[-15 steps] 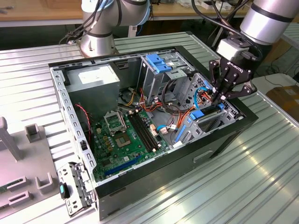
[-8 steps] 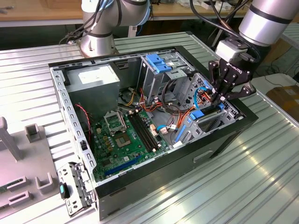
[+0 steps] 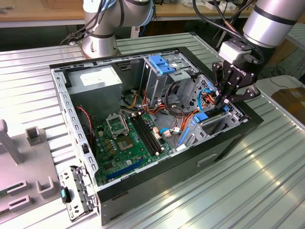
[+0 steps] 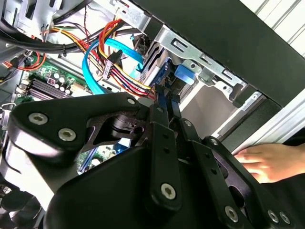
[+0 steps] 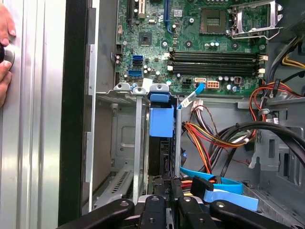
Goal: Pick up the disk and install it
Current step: 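Insert the first disk wire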
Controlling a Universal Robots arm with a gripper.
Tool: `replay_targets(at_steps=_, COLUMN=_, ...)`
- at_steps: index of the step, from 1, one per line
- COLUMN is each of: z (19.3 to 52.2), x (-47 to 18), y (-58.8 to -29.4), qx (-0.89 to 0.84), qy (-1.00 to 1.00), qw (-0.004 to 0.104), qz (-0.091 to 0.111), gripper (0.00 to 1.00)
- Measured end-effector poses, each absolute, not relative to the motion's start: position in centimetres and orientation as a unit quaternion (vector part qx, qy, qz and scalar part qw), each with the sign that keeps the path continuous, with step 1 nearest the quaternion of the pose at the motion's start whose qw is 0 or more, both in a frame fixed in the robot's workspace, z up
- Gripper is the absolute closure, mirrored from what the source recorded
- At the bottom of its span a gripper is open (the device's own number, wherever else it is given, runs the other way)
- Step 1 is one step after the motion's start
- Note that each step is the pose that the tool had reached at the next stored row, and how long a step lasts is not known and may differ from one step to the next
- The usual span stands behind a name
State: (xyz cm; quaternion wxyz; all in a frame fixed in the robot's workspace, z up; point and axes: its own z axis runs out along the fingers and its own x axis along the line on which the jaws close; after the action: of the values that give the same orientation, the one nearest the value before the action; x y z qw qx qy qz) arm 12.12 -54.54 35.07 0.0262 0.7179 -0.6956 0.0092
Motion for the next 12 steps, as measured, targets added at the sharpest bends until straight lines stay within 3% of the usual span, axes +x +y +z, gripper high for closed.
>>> replay_targets(at_steps=12, z=34.68, x=12.12, y=-54.67, qx=0.718, qy=-0.695, qw=0.026, qz=0.009, gripper=0.84)
